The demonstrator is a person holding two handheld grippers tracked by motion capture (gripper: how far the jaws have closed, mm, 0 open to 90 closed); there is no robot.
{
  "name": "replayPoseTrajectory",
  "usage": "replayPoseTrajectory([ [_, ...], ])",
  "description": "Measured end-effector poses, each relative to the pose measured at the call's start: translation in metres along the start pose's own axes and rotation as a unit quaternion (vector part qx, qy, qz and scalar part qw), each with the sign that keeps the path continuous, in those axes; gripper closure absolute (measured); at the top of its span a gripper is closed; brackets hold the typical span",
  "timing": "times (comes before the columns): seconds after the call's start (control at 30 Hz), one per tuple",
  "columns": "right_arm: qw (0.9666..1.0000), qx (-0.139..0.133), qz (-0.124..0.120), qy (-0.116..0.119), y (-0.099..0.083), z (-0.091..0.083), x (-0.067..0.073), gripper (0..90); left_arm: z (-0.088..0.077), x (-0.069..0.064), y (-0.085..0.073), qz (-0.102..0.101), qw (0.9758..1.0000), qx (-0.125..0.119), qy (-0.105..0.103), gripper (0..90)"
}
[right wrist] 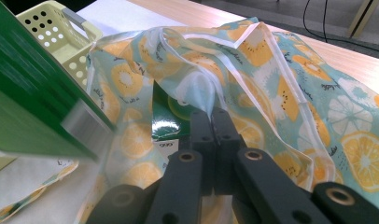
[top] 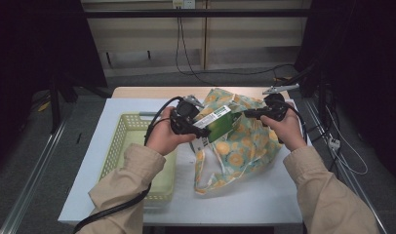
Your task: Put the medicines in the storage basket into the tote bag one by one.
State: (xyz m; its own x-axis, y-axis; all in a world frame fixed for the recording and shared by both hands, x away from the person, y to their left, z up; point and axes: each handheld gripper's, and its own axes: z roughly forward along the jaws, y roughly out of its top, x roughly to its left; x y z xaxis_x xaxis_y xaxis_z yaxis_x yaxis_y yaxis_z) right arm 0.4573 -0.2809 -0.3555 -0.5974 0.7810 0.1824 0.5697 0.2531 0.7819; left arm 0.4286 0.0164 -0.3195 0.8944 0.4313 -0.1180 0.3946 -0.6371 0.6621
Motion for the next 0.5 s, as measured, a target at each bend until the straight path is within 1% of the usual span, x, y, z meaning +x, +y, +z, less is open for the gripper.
replayPoseTrajectory([
  [0.03, 1.0, -0.001, 0.0, 0.0, 0.0, -0.001, 0.0, 90.0, 0.005, -0.001, 0.0, -0.001, 1.0, 0.002, -0.002, 63.6],
  [0.1, 1.0, -0.001, -0.002, 0.0, 0.001, -0.002, 0.001, 90.0, 0.016, -0.004, 0.001, 0.007, 0.9999, 0.011, -0.006, 63.6],
  [0.13, 1.0, -0.003, -0.003, 0.001, 0.001, -0.003, 0.001, 90.0, 0.021, -0.006, 0.001, 0.006, 0.9999, 0.014, -0.006, 63.6],
  [0.17, 1.0, -0.004, -0.001, 0.002, 0.002, -0.003, 0.001, 90.0, 0.026, -0.006, 0.002, 0.008, 0.9998, 0.015, -0.01, 63.6],
  [0.23, 1.0, -0.006, 0.0, 0.003, 0.002, -0.004, 0.001, 90.0, 0.034, -0.008, 0.003, 0.006, 0.9997, 0.016, -0.015, 63.6],
  [0.27, 1.0, -0.006, 0.001, 0.002, 0.002, -0.004, 0.001, 90.0, 0.038, -0.008, 0.004, 0.012, 0.9997, 0.018, -0.014, 63.6],
  [0.3, 1.0, -0.007, -0.001, 0.002, 0.002, -0.004, 0.001, 90.0, 0.043, -0.009, 0.005, 0.008, 0.9997, 0.019, -0.014, 63.6],
  [0.37, 1.0, -0.006, 0.0, 0.004, 0.003, -0.003, 0.002, 90.0, 0.052, -0.009, 0.005, 0.013, 0.9994, 0.028, -0.018, 63.6],
  [0.4, 1.0, -0.006, -0.002, 0.004, 0.003, -0.003, 0.002, 90.0, 0.056, -0.01, 0.005, 0.016, 0.9992, 0.033, -0.016, 63.6],
  [0.5, 1.0, -0.005, -0.003, 0.004, 0.003, -0.003, 0.003, 90.0, 0.066, -0.009, 0.005, 0.014, 0.999, 0.041, -0.014, 63.6],
])
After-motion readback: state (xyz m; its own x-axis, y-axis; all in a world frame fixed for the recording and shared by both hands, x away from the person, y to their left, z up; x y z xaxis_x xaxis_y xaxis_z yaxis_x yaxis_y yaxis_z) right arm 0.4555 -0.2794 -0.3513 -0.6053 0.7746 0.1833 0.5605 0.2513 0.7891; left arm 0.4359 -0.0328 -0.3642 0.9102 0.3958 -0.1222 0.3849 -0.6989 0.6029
